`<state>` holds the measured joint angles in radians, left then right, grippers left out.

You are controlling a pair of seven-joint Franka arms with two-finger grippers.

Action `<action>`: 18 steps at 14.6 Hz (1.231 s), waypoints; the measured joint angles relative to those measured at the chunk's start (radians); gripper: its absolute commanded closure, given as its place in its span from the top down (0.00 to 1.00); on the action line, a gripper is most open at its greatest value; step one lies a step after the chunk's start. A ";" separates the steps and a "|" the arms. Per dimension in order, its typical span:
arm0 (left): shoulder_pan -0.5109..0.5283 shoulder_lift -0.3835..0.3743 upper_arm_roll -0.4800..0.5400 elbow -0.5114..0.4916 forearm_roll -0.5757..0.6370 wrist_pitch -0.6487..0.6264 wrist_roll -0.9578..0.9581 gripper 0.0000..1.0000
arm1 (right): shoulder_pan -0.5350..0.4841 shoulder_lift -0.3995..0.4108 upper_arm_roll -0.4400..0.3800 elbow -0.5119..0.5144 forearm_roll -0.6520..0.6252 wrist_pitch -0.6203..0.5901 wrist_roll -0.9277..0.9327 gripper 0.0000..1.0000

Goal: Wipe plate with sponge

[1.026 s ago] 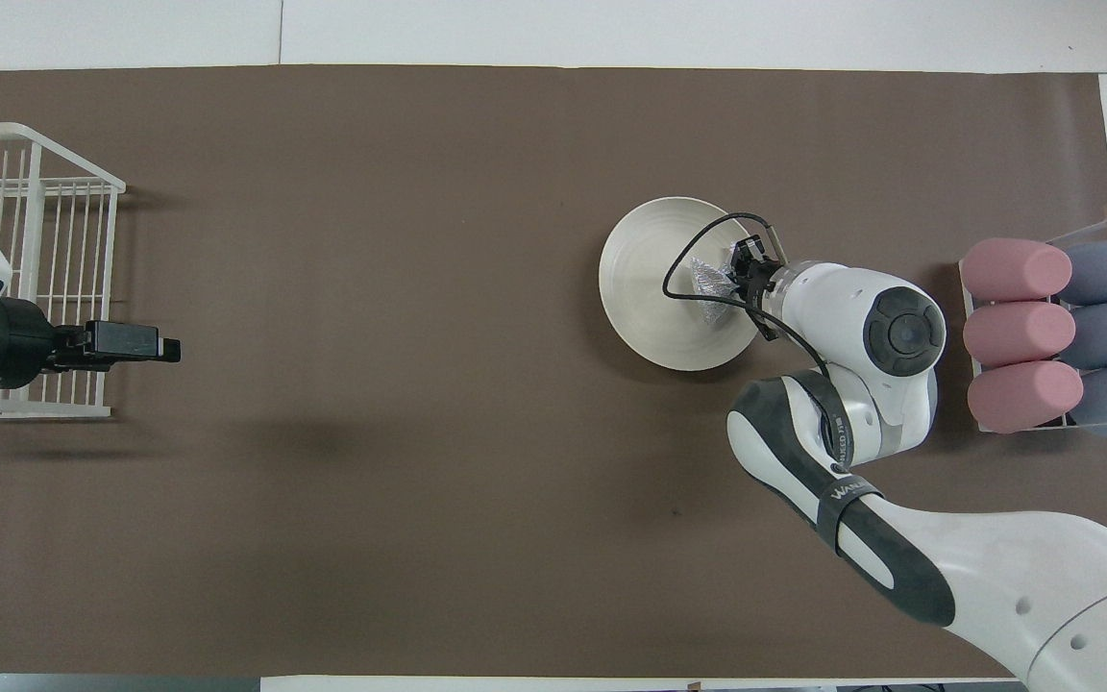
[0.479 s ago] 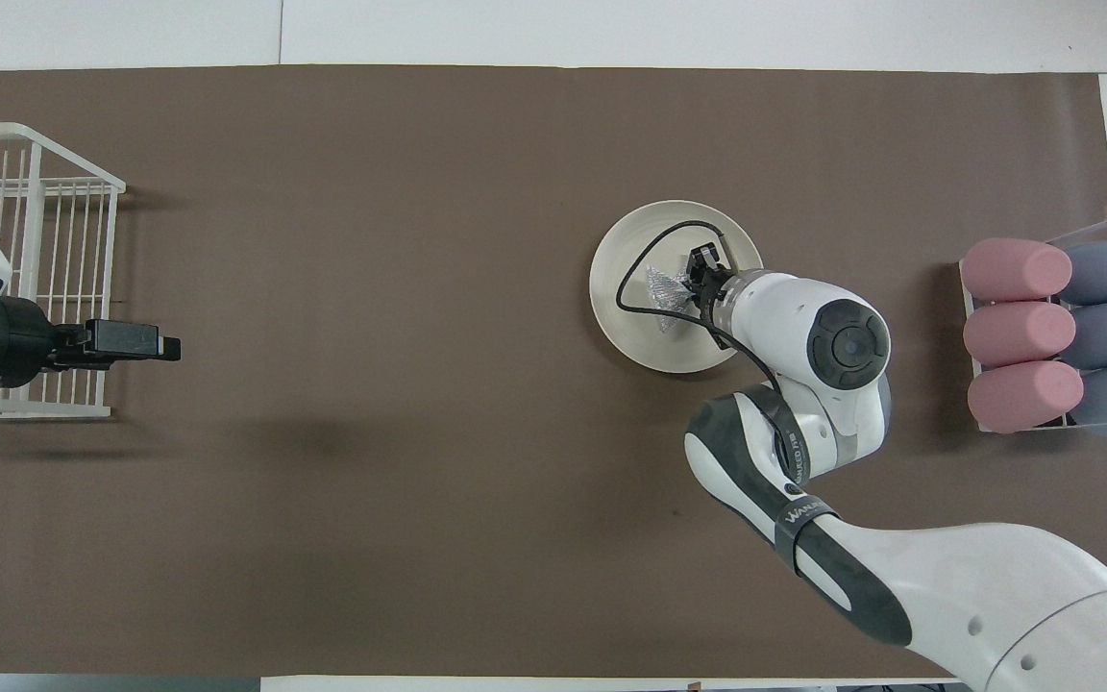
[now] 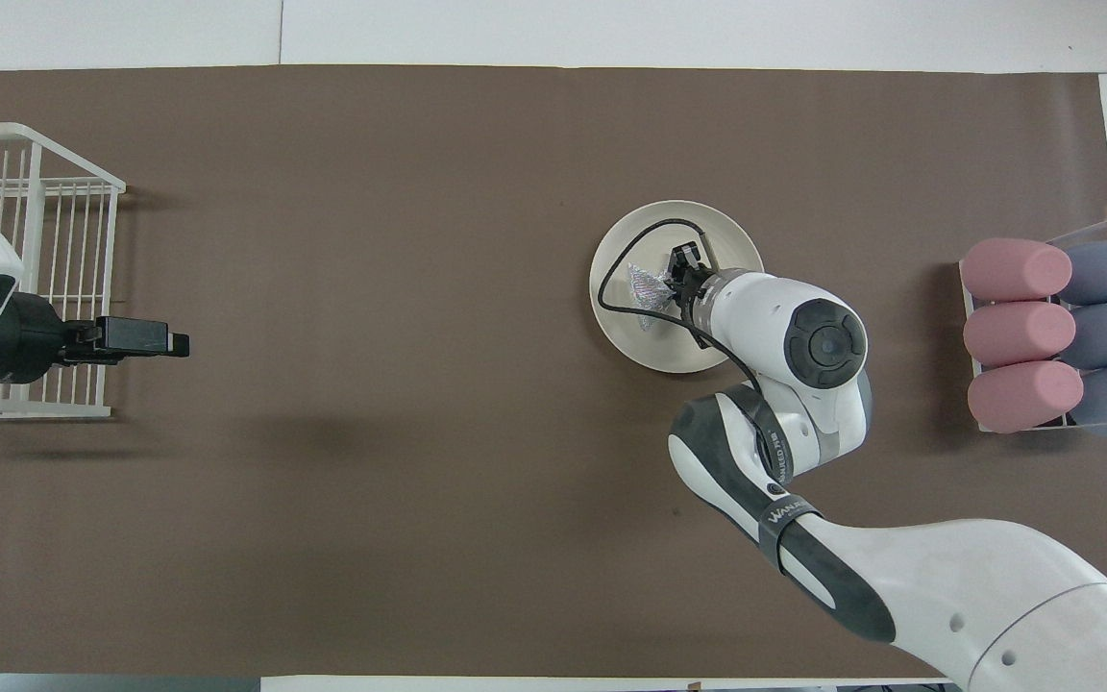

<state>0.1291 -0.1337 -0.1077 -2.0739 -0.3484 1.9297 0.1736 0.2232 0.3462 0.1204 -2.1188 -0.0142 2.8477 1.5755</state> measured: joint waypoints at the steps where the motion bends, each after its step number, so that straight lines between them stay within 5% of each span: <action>1: -0.002 0.000 0.000 0.000 0.000 0.002 0.000 1.00 | -0.021 0.001 0.000 0.000 0.000 0.000 -0.034 0.00; 8: -0.003 0.000 0.001 0.000 0.000 0.018 -0.002 1.00 | -0.015 0.001 0.001 0.023 0.000 -0.040 -0.052 0.00; 18: -0.003 0.000 0.001 0.000 0.000 0.028 -0.033 1.00 | 0.032 -0.244 0.007 0.303 0.000 -0.763 -0.051 0.00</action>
<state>0.1263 -0.1337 -0.1065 -2.0740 -0.3483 1.9581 0.1404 0.2552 0.1022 0.1269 -1.8158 -0.0143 2.0852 1.5244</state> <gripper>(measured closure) 0.000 0.912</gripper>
